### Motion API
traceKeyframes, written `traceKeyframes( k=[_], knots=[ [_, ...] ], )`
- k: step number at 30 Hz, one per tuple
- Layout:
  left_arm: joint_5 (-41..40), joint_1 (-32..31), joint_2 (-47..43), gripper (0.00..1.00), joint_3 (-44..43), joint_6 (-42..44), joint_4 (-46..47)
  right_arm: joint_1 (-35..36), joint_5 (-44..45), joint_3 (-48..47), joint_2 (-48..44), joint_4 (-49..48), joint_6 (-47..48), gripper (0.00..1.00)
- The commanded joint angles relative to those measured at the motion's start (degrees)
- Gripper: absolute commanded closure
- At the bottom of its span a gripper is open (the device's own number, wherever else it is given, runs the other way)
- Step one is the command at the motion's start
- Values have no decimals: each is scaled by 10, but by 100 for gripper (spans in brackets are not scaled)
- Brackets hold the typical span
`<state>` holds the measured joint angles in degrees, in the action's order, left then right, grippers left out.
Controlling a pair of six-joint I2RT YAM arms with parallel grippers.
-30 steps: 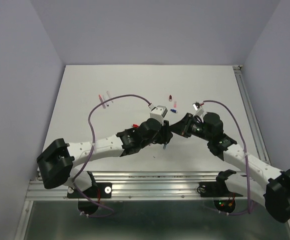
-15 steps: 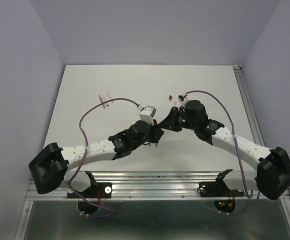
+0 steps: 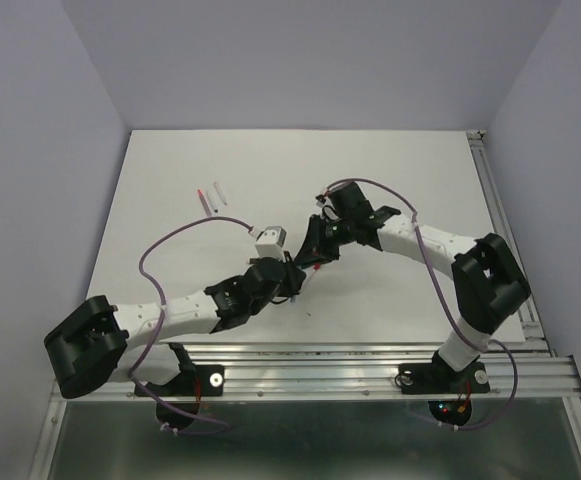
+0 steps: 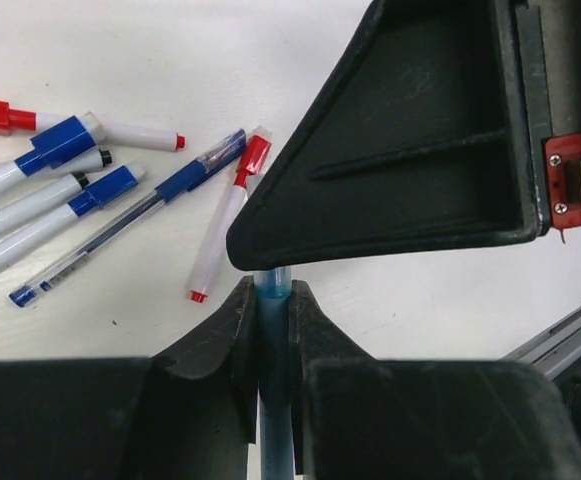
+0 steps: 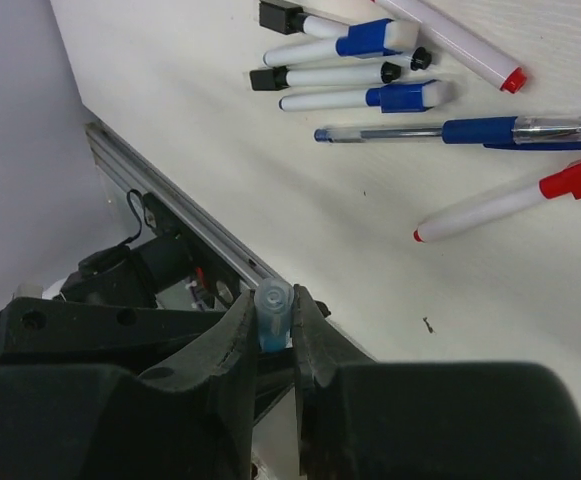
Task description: Open the pen caps
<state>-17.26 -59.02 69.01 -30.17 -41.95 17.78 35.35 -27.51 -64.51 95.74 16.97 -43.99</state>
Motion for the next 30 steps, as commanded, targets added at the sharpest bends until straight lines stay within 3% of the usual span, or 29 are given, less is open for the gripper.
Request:
traceKeyframes(
  k=[1, 9, 13, 17, 21, 22, 25, 30],
  knots=[
    [209, -73, -63, 100, 23, -18, -54, -172, 395, -86, 59, -180, 51, 99],
    [244, -100, -129, 100, 55, -57, -46, -192, 385, -149, 86, -180, 72, 99],
    [194, -100, -162, 100, 47, -59, -79, -192, 323, -125, 65, -208, 87, 99],
    [94, -77, -162, 100, 7, -61, -174, -193, 279, -84, 45, -205, 141, 99],
    [87, 34, -134, 100, -28, -26, -206, -192, 217, -30, 30, -193, 165, 99],
    [97, 99, -126, 100, -36, -15, -201, -193, 210, -18, 28, -193, 170, 98],
    [104, 199, -72, 99, -65, 15, -186, -188, 185, 17, 28, -196, 188, 97],
    [85, 283, 10, 99, -126, 44, -200, -168, 185, 47, 49, -194, 207, 95]
  ],
)
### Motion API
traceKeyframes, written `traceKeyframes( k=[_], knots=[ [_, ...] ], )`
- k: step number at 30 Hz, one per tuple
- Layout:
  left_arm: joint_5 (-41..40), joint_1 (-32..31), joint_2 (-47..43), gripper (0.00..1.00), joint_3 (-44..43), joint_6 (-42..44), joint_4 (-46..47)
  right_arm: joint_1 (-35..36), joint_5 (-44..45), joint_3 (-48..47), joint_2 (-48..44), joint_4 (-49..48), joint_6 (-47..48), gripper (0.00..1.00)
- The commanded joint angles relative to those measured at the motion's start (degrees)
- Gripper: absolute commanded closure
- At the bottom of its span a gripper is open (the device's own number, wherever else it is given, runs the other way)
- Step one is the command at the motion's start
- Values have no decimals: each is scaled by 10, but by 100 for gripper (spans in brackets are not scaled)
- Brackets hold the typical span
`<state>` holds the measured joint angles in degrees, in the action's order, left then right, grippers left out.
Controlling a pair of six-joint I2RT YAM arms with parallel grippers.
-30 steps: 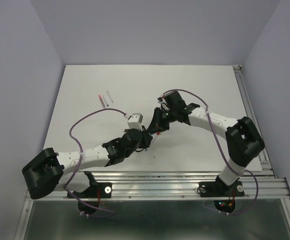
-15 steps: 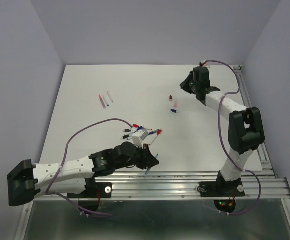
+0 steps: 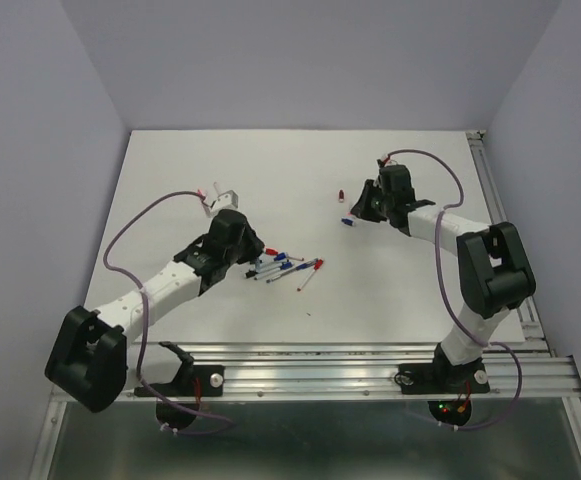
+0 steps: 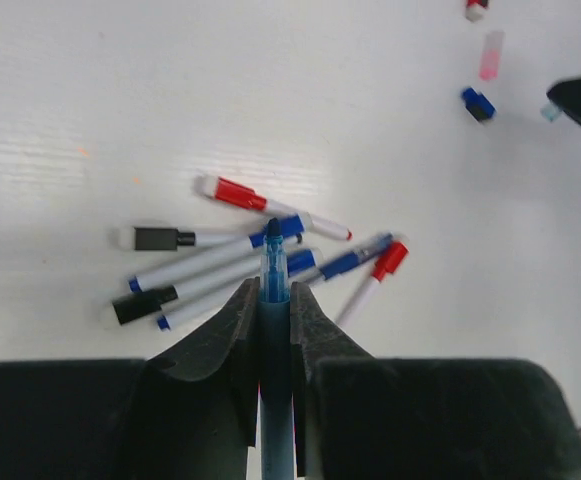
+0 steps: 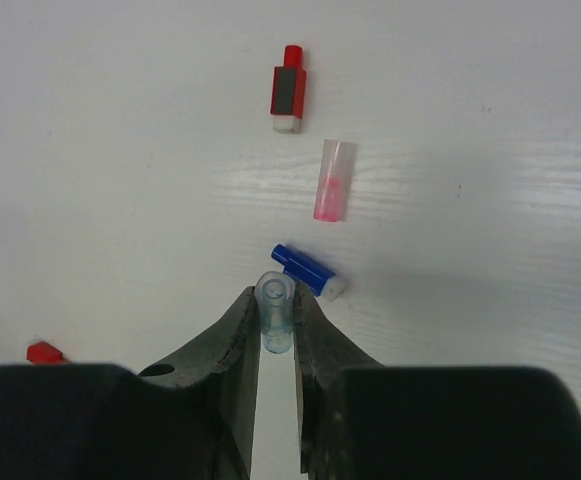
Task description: Open the pen caps
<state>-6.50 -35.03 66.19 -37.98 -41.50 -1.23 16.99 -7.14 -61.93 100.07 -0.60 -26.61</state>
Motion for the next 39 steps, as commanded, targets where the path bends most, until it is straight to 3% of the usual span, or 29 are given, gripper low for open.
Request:
traceKeyframes(
  k=[1, 8, 11, 16, 20, 34, 39],
  knots=[
    [-28, 54, 60, 99, -65, 38, -17, 21, -13, 27, 10, -26, 32, 94],
    [-72, 150, 138, 99, -126, 41, -45, 39, 28, 40, 35, -19, 25, 90],
    [-102, 177, 161, 91, -140, 45, -51, 41, 26, 38, 50, -20, 24, 87],
    [-106, 225, 191, 91, -155, 49, -61, 44, 33, 36, 58, -14, 18, 82],
    [-106, 273, 213, 91, -163, 55, -47, 45, 39, 42, 44, -10, 12, 58],
    [-67, 346, 380, 93, -278, 79, -10, 48, 6, 124, -81, 11, 2, 34],
    [-76, 346, 428, 77, -314, 86, -11, 48, -26, 204, -176, -20, -21, 24]
  ],
)
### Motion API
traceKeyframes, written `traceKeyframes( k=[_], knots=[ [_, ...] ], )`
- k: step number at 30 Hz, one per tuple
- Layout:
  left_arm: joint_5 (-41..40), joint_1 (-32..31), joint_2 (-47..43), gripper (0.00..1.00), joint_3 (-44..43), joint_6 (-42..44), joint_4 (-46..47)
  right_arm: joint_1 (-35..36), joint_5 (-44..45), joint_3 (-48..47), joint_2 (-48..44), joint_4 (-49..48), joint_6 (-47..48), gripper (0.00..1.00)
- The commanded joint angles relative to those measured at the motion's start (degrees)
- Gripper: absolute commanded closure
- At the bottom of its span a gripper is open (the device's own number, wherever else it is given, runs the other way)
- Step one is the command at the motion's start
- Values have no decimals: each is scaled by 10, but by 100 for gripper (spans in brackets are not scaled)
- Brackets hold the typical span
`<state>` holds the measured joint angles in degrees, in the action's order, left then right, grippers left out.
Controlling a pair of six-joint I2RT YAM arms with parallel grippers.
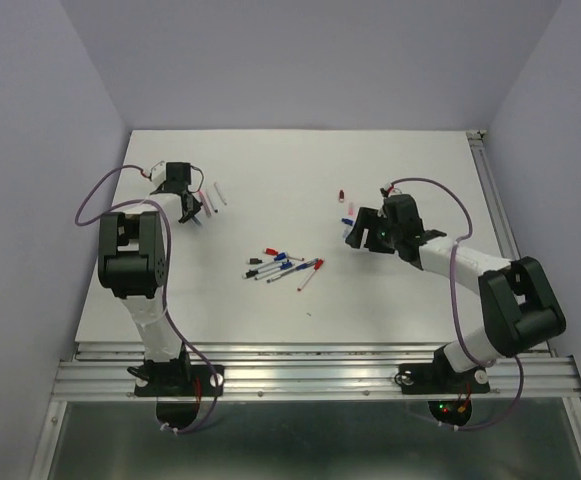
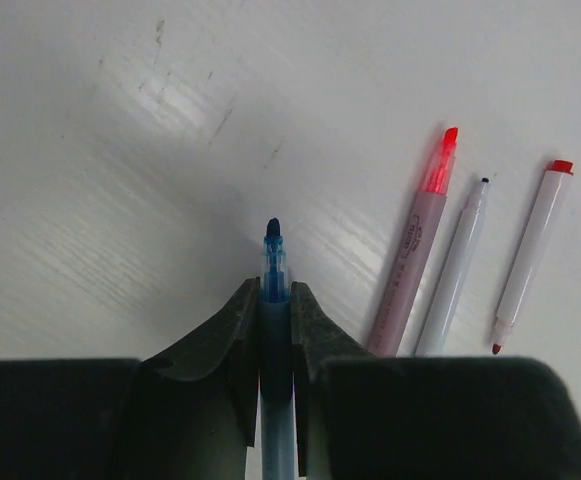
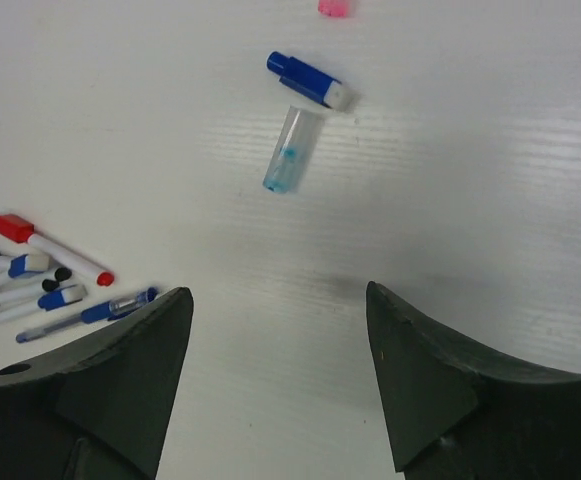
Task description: Open the pen caps
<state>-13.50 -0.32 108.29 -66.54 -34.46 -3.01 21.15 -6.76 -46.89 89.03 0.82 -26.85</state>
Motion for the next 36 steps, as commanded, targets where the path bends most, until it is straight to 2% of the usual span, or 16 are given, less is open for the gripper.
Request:
traceKeyframes(
  k=[1, 2, 5, 6, 9, 14, 16, 17, 19, 23, 26, 27, 31, 33, 36],
  knots=[
    [-7, -1, 10, 74, -30, 18, 6, 7, -34, 65, -81, -40, -23, 22],
    [2, -1, 10, 66, -29, 18, 9, 7, -34, 87, -94, -41, -31, 20],
    [17, -1, 10, 58, -23, 21, 12, 6, -32, 106, -140, -34, -43, 15],
    [21, -2, 8, 52, -21, 21, 12, 7, -33, 116, -153, -33, -47, 14],
    [23, -1, -11, 44, -5, 20, 13, 7, -33, 131, -199, -33, -58, 10],
    [46, -2, -87, 42, 34, 25, 7, 6, -38, 142, -242, -20, -65, 4],
    [65, -9, -140, 33, 60, 31, 3, 6, -46, 145, -250, -19, -71, 0],
    [81, -13, -160, 25, 69, 33, 1, 6, -49, 151, -259, -20, -74, 0],
    [92, -27, -199, 17, 91, 40, 1, 6, -57, 159, -267, -27, -78, 0],
    [113, -96, -304, 3, 148, 50, 2, 7, -59, 170, -291, -28, -87, 0],
    [124, -192, -359, 1, 187, 69, 19, 7, -55, 178, -304, -25, -92, 0],
    [158, -231, -367, 1, 195, 80, 23, 7, -55, 180, -306, -23, -97, 0],
    [198, -321, -394, 1, 228, 80, 40, 7, -44, 185, -310, -15, -113, 0],
    [236, -353, -397, 1, 246, 85, 64, 7, -35, 188, -316, -13, -123, 0],
    [244, -397, -382, 1, 266, 77, 95, 7, -20, 199, -334, -19, -136, 0]
  ],
)
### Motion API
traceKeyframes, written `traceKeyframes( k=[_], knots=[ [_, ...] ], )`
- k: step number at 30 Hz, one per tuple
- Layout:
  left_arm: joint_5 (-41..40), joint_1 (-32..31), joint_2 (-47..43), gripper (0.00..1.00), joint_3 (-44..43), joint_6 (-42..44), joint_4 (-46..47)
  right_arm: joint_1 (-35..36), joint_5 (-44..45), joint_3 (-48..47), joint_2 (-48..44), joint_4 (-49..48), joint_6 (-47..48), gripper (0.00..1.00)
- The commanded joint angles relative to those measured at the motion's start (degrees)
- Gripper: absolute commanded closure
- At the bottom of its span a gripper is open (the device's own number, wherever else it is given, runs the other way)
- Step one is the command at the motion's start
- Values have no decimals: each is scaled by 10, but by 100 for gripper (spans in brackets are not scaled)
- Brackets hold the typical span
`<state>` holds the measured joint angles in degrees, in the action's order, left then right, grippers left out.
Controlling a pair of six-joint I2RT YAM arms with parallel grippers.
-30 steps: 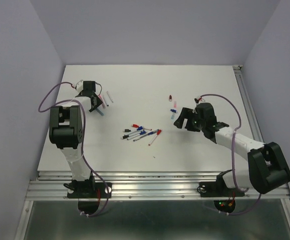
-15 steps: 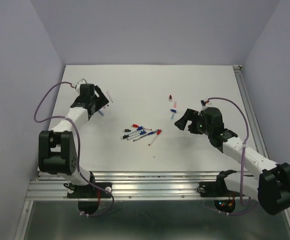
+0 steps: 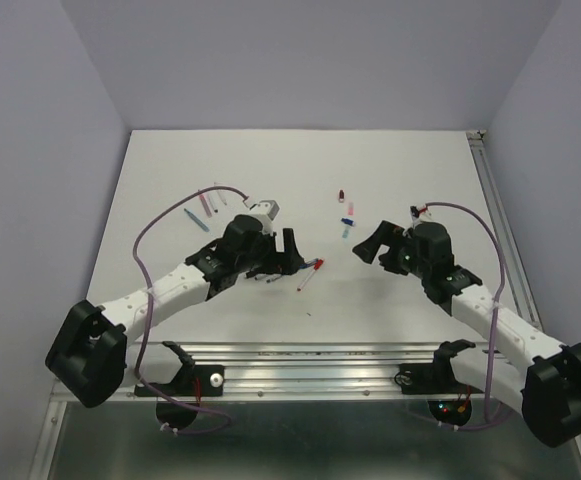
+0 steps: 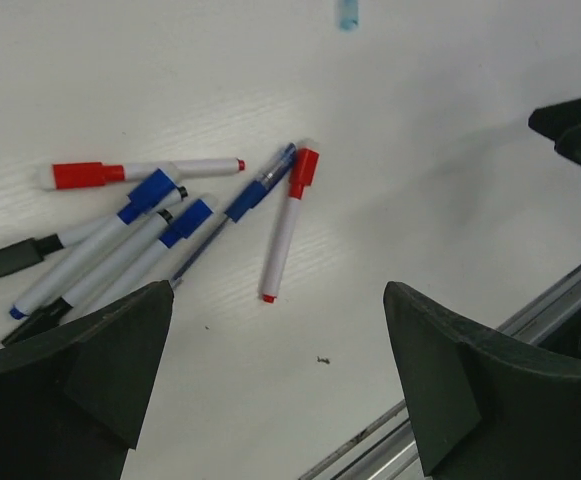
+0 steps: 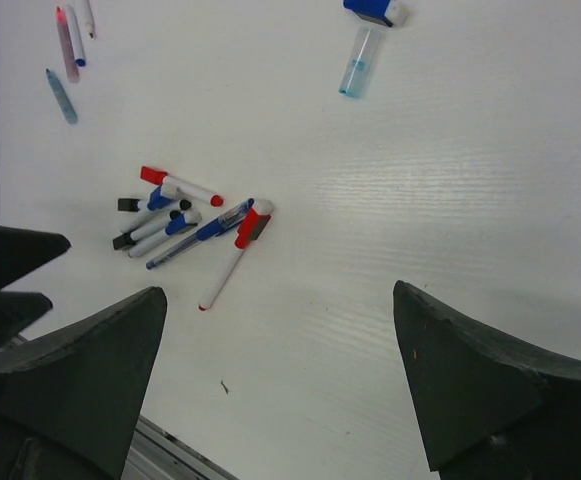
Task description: Open the pen caps
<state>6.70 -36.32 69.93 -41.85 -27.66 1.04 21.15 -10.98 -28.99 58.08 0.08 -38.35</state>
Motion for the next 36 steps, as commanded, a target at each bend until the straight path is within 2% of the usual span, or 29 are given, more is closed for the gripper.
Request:
traceKeyframes(
  k=[1, 8, 19, 22, 27, 29, 30, 32, 33, 35, 36],
  knots=[
    [42, -44, 9, 1, 17, 8, 56, 7, 27, 24, -30, -17, -23, 0],
    [-4, -120, 107, 4, -19, -4, 51, 7, 62, 40, -82, -14, -39, 0],
    [-123, -160, 239, 34, -118, 23, -28, 6, 74, 45, -98, -3, -24, 0],
    [-159, -171, 268, 35, -138, 26, -56, 7, 70, 46, -97, -3, -20, 0],
    [-171, -184, 299, 39, -150, 26, -65, 6, 74, 45, -96, -3, -16, 0],
    [-173, -187, 306, 45, -155, 25, -69, 7, 72, 45, -96, -3, -16, 0],
    [-173, -190, 313, 55, -158, 26, -70, 7, 73, 45, -97, -3, -16, 0],
    [-172, -194, 318, 63, -162, 28, -71, 7, 72, 46, -97, 12, -16, 0],
    [-172, -198, 318, 70, -162, 30, -71, 6, 72, 45, -97, 12, -17, 0],
    [-180, -204, 318, 75, -162, 31, -70, 7, 70, 42, -100, 17, -18, 0],
    [-181, -206, 317, 84, -162, 34, -69, 7, 69, 41, -101, 18, -19, 0]
  ],
)
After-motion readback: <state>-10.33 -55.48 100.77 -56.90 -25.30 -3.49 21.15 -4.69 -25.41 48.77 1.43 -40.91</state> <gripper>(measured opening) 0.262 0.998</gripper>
